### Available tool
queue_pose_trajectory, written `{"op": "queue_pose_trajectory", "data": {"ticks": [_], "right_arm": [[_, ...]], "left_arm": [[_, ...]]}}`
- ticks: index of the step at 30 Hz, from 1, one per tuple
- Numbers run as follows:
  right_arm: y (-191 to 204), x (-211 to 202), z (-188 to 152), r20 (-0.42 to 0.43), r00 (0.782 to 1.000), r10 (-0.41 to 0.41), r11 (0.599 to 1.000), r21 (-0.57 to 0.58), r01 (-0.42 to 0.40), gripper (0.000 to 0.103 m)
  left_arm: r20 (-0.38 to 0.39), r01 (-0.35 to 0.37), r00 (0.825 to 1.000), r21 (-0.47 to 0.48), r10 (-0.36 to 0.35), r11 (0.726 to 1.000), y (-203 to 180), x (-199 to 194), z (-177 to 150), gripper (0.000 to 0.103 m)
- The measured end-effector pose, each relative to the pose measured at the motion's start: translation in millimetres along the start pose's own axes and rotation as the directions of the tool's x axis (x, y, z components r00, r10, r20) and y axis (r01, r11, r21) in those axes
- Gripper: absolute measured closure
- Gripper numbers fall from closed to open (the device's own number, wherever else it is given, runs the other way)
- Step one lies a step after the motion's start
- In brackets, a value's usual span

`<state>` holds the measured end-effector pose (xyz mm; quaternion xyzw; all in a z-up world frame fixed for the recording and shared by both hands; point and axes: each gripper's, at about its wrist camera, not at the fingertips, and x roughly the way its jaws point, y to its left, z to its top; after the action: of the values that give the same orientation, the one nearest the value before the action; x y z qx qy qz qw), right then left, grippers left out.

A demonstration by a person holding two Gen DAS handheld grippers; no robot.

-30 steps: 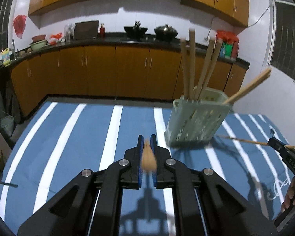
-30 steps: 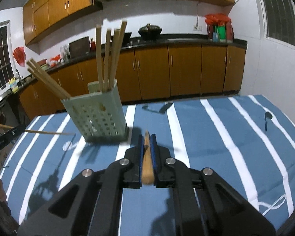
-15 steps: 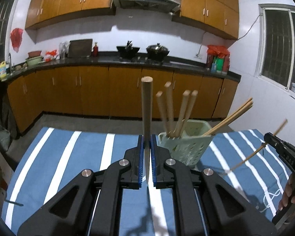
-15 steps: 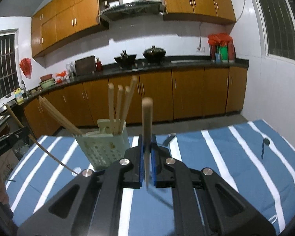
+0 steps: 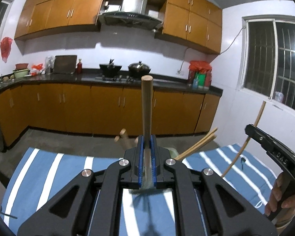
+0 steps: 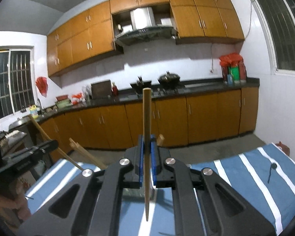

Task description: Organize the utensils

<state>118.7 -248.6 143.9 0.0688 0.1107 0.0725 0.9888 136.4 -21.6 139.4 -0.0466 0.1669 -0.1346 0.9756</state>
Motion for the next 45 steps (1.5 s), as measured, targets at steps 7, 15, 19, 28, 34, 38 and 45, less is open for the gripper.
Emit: {"op": "queue_pose_trajectory", "data": {"ticks": [7,15,19,28,34,38,45], "right_arm": [[19,1,37,0.134,0.99,0.036,0.999,-0.006,-0.036,0.095],[31,30,53,0.232,0.972,0.024,1.0,-0.009,-0.022,0.095],[33,55,47,0.218,0.976,0.008,1.0,-0.013,-0.005,0.095],[21,98,23,0.145,0.989,-0.028,1.0,0.013,0.026,0.095],[15,102,18,0.126,0.992,-0.015,1.0,0.019,0.013,0.078],[12,92,19,0.137,0.99,-0.018,1.0,0.022,0.015,0.075],[6,73,22,0.151,0.988,-0.029,0.999,0.032,0.025,0.065]], "left_arm": [[0.1,0.003,0.995,0.017,-0.005,1.0,-13,3,28,0.096],[0.119,-0.031,0.993,0.035,0.026,0.999,-14,27,32,0.096],[0.106,-0.033,0.994,0.026,0.03,0.999,-9,40,27,0.096],[0.089,-0.032,0.996,0.012,0.03,0.999,-2,61,15,0.096],[0.065,-0.024,0.998,-0.001,0.024,1.0,0,64,13,0.093],[0.088,-0.043,0.995,-0.015,0.044,0.999,4,55,18,0.062],[0.101,-0.066,0.993,-0.018,0.067,0.998,8,43,23,0.059]]}}
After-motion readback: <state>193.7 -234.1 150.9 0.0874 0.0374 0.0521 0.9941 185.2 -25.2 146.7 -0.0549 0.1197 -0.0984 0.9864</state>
